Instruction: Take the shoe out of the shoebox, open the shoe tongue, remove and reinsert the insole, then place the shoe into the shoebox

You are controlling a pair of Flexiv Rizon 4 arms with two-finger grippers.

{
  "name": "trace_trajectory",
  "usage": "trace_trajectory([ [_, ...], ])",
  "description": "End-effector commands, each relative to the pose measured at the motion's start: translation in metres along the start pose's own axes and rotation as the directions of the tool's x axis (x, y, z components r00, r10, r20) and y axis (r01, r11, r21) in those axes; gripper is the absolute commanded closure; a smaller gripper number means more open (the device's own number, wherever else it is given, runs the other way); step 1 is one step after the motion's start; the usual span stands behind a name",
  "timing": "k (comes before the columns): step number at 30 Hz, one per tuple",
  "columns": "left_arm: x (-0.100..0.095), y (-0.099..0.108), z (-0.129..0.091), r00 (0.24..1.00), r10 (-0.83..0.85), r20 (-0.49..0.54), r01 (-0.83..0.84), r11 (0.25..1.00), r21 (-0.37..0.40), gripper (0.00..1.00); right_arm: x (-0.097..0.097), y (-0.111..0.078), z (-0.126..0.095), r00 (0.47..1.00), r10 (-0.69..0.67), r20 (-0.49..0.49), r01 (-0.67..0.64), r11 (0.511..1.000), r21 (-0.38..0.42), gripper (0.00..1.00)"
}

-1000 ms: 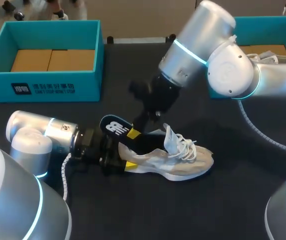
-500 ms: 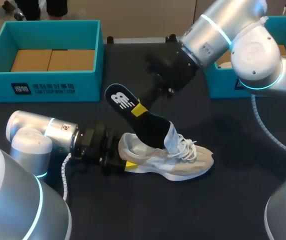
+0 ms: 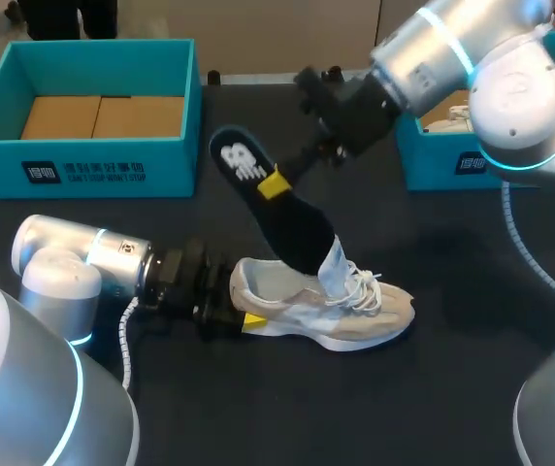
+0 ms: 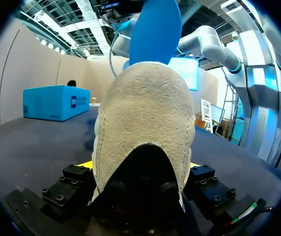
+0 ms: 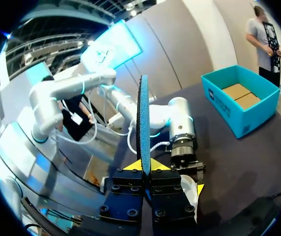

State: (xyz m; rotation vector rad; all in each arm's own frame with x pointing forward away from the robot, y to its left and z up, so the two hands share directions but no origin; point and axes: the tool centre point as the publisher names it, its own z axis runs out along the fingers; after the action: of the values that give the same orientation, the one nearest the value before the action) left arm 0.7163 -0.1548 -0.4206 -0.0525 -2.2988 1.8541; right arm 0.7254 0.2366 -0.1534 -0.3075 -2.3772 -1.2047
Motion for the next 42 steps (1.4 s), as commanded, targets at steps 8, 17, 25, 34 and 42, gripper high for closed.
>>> trace_trajectory([
  [8,-0.002,0.002,0.001,1.000,0.000,0.001,0.000,1.000,0.000,1.00,0.033,0.014,-0.031,0.995,0.054,0.087,-0.049,0.997,-0.053,1.00],
  [17,-0.002,0.002,0.001,1.000,0.000,0.001,0.000,1.000,0.000,1.00,0.037,0.021,-0.045,0.991,0.079,0.112,-0.063,0.988,-0.141,1.00],
  [25,-0.002,0.002,0.001,1.000,0.000,0.001,0.000,1.000,0.000,1.00,0.075,0.025,-0.090,0.973,0.156,0.171,-0.092,0.939,-0.332,1.00],
  [34,-0.002,0.002,0.001,1.000,0.000,0.001,0.000,1.000,0.000,1.00,0.075,0.025,-0.090,0.973,0.156,0.171,-0.092,0.939,-0.332,1.00],
  [42,-0.002,0.002,0.001,1.000,0.000,0.001,0.000,1.000,0.000,1.00,0.088,0.031,-0.112,0.976,0.159,0.151,-0.084,0.907,-0.413,1.00],
])
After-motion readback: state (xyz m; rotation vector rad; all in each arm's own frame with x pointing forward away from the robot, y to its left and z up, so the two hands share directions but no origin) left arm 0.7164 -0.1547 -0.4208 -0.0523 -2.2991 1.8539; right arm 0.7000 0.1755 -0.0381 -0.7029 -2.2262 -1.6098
